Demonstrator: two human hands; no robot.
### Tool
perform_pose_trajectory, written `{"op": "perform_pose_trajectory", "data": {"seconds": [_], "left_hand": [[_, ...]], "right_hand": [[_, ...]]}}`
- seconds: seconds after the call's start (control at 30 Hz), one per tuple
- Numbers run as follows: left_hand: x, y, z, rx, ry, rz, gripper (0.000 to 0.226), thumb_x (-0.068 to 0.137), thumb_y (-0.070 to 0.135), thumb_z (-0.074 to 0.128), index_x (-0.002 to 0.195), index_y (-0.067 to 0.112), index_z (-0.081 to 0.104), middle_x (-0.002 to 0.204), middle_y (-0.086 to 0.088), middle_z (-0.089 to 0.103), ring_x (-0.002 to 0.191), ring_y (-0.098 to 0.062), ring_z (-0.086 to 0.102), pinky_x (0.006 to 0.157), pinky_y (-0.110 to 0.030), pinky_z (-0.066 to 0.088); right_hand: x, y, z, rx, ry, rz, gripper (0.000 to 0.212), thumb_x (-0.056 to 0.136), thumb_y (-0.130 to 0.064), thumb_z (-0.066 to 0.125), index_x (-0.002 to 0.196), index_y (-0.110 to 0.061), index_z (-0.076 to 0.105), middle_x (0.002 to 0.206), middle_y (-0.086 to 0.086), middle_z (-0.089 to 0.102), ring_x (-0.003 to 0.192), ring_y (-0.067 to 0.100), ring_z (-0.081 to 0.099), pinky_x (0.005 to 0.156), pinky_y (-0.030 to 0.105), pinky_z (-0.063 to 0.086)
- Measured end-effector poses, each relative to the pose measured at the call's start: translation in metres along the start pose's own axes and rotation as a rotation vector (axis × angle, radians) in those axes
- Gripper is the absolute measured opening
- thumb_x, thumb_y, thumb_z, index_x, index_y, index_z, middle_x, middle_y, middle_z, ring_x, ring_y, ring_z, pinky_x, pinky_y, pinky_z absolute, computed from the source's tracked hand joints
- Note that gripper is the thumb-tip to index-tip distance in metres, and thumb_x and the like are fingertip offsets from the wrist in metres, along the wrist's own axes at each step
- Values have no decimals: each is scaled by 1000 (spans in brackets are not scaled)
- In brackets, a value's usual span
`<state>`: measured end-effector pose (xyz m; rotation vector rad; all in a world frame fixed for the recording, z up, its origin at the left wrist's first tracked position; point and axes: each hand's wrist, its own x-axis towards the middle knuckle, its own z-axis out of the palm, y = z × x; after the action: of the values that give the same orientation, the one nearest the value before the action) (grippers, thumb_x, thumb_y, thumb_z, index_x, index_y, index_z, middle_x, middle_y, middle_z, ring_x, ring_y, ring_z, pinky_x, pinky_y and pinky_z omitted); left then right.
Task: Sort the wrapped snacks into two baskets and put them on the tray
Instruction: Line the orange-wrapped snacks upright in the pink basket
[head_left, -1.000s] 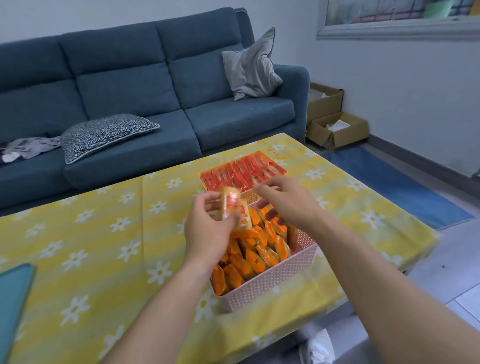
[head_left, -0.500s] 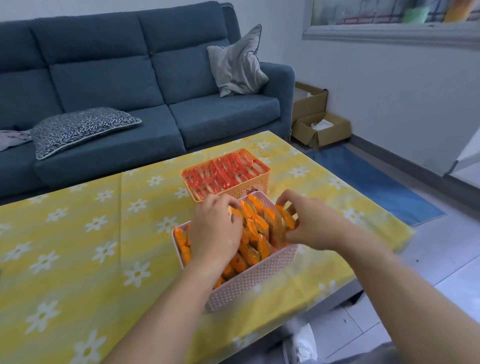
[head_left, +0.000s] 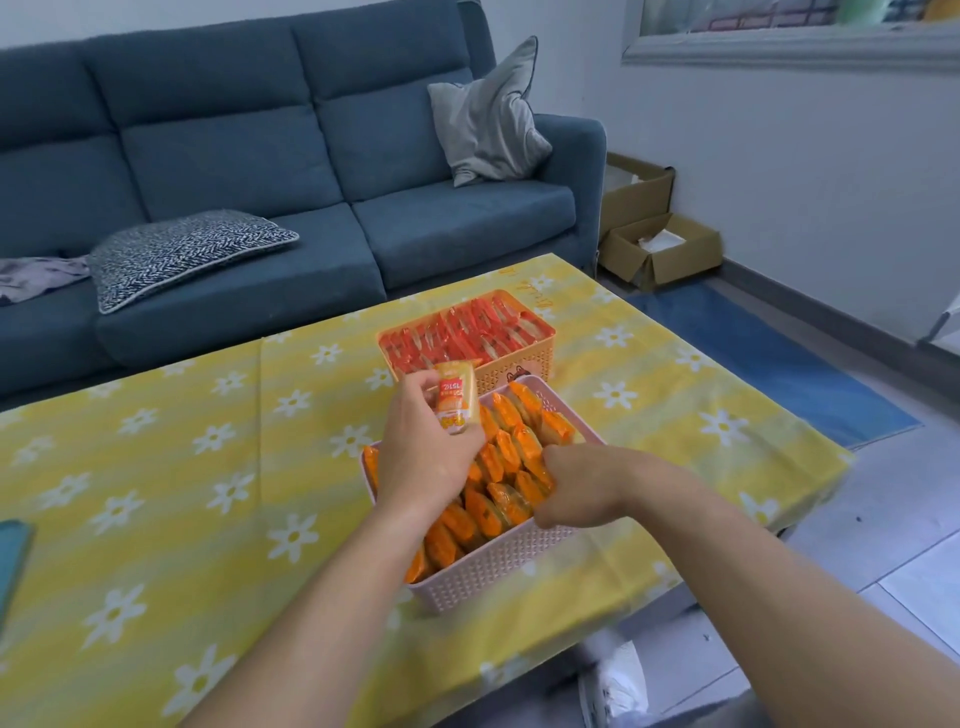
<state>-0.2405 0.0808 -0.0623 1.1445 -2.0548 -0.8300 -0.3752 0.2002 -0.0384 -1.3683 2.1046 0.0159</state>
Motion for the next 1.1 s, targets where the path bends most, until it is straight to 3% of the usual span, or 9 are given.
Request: {"op": "perform_pose_trajectory", "data": {"seconds": [0.13, 0.2, 0.27, 0.43, 0.6, 0.73, 0.83, 0.97, 1.1], "left_hand": [[-16, 11, 1, -192, -65, 140, 61, 78, 35, 82, 123, 44, 41, 115, 19, 56, 94, 2, 60, 67, -12, 50], [-23, 19, 6, -280, -107, 177, 57, 78, 40, 82, 121, 45, 44, 111, 19, 58, 94, 3, 60, 69, -14, 51], [-28, 27, 15, -329, -138, 217, 57, 77, 40, 83, 121, 45, 47, 110, 19, 58, 94, 2, 60, 69, -15, 51], [-36, 41, 44, -238, -171, 313, 68, 78, 21, 84, 131, 39, 46, 112, 14, 52, 99, -4, 55, 75, -16, 50], [-35, 41, 47, -285, -204, 308, 46, 84, 41, 72, 124, 40, 50, 109, 18, 53, 92, -4, 57, 69, -20, 52], [-25, 24, 42, 146, -275, 299, 22, 87, 22, 54, 97, 41, 61, 103, 14, 50, 99, -11, 48, 84, -36, 47], [-26, 12, 43, 434, -401, 332, 32, 87, 21, 53, 110, 39, 66, 105, 12, 46, 106, -19, 42, 87, -37, 44], [-24, 8, 44, 494, -369, 448, 34, 93, 28, 57, 122, 44, 59, 104, 11, 42, 101, -19, 37, 86, -34, 38], [-19, 11, 45, 445, -272, 488, 17, 93, 32, 63, 106, 41, 68, 97, 11, 47, 97, -17, 43, 79, -31, 36]], "right_hand": [[-11, 9, -16, 111, 306, -12, 25, 89, -30, 53, 92, -7, 62, 90, 12, 68, 82, 28, 63, 70, 35, 52], [-20, 15, -25, 411, 527, -22, 35, 99, -42, 44, 104, -14, 62, 95, 5, 69, 85, 25, 68, 79, 44, 57], [-27, 17, -29, 766, 576, -34, 40, 99, -59, 42, 110, -23, 56, 97, 0, 69, 82, 21, 70, 73, 44, 60], [-24, 23, -28, 812, 614, -42, 45, 86, -64, 62, 108, -26, 58, 88, 1, 73, 67, 16, 70, 54, 30, 56], [-20, 43, -34, 677, 724, -60, 19, 89, -34, 66, 108, -33, 66, 89, -6, 69, 75, 12, 69, 73, 41, 62], [-19, 56, -33, 475, 573, -110, 37, 84, -18, 64, 114, -39, 69, 117, -5, 62, 99, 16, 63, 84, 40, 58], [-14, 52, -22, 215, 444, -124, 55, 79, -6, 63, 124, -39, 65, 120, -4, 59, 104, 18, 61, 84, 37, 57], [-8, 49, -11, 88, 399, -85, 56, 83, -6, 61, 125, -37, 41, 120, -1, 61, 100, 24, 62, 80, 45, 58], [-12, 50, -12, -9, 397, -77, 31, 82, -26, 66, 110, -32, 54, 118, -1, 62, 102, 21, 58, 80, 41, 55]]}}
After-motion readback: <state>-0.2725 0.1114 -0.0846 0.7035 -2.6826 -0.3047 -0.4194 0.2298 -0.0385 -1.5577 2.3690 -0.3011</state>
